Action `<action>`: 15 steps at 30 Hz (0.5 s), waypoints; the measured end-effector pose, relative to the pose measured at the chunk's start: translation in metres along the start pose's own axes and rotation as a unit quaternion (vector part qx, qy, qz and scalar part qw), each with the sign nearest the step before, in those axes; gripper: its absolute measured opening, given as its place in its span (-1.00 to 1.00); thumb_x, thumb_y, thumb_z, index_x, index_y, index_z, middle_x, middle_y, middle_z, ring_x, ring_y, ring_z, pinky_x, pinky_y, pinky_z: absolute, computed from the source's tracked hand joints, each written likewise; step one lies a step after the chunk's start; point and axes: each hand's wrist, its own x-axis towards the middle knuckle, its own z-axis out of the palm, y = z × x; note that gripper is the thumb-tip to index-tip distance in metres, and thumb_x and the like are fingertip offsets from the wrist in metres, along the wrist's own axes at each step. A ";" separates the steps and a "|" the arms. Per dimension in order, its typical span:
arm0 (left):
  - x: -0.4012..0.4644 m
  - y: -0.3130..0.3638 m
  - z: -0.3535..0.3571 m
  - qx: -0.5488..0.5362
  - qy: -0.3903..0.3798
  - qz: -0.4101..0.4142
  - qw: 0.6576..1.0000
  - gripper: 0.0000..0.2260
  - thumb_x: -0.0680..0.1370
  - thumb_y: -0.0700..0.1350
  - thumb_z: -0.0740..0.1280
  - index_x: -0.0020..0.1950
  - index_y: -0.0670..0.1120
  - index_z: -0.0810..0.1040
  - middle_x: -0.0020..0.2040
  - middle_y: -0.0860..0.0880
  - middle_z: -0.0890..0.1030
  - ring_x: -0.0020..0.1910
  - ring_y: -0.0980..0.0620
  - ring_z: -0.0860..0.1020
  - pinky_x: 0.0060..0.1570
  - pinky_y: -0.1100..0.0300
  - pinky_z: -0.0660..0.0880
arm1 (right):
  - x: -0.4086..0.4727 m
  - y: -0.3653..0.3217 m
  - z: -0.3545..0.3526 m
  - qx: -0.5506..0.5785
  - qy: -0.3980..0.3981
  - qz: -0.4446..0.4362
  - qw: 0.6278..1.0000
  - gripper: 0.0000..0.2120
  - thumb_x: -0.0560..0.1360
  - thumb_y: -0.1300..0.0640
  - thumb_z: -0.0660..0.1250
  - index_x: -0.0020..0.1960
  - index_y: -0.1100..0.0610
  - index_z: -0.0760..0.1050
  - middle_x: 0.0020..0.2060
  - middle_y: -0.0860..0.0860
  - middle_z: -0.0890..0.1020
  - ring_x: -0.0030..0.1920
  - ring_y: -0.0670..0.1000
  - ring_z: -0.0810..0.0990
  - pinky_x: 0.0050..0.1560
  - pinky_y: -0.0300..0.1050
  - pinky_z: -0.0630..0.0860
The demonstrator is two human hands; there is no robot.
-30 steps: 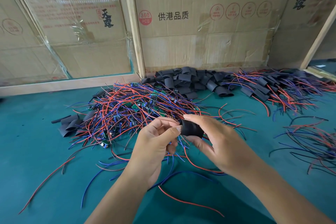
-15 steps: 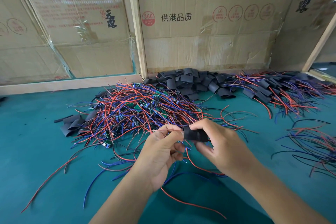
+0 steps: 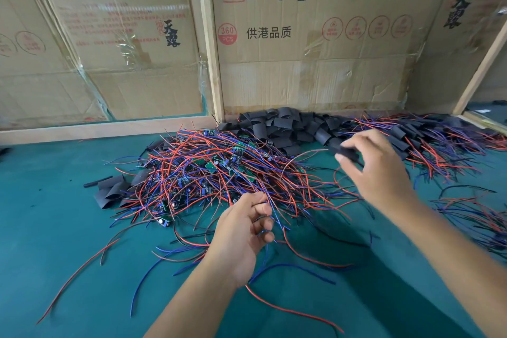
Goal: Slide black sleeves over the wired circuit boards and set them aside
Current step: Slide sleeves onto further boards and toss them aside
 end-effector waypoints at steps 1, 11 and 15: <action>0.000 0.000 -0.001 0.002 -0.003 -0.002 1.000 -0.98 0.57 -0.14 0.29 -0.03 -0.07 0.48 -0.32 0.00 0.47 -0.46 0.07 0.36 -0.51 0.25 0.30 | 0.013 0.015 -0.002 -0.028 0.007 0.005 1.000 -0.84 0.47 0.21 0.47 0.02 0.23 0.58 -0.02 0.12 0.53 0.04 0.20 0.54 -0.06 0.02 0.46; 0.000 -0.002 -0.002 -0.005 -0.030 -0.004 1.000 -0.97 0.57 -0.15 0.29 -0.02 -0.08 0.51 -0.31 0.00 0.45 -0.46 0.07 0.35 -0.47 0.24 0.29 | 0.098 0.143 -0.025 -0.350 -0.077 0.020 0.933 -0.42 0.32 0.22 0.55 0.29 0.24 0.45 0.22 0.28 0.47 0.23 0.32 0.43 0.16 0.22 0.37; 0.000 -0.001 -0.004 -0.006 -0.033 -0.006 0.999 -0.96 0.55 -0.14 0.32 -0.02 -0.08 0.52 -0.30 -0.01 0.46 -0.45 0.06 0.36 -0.46 0.22 0.29 | 0.076 0.133 0.004 -0.303 -0.237 0.042 0.922 -0.81 0.39 0.17 0.46 -0.01 0.12 0.56 0.11 0.15 0.58 0.18 0.23 0.52 0.17 0.11 0.45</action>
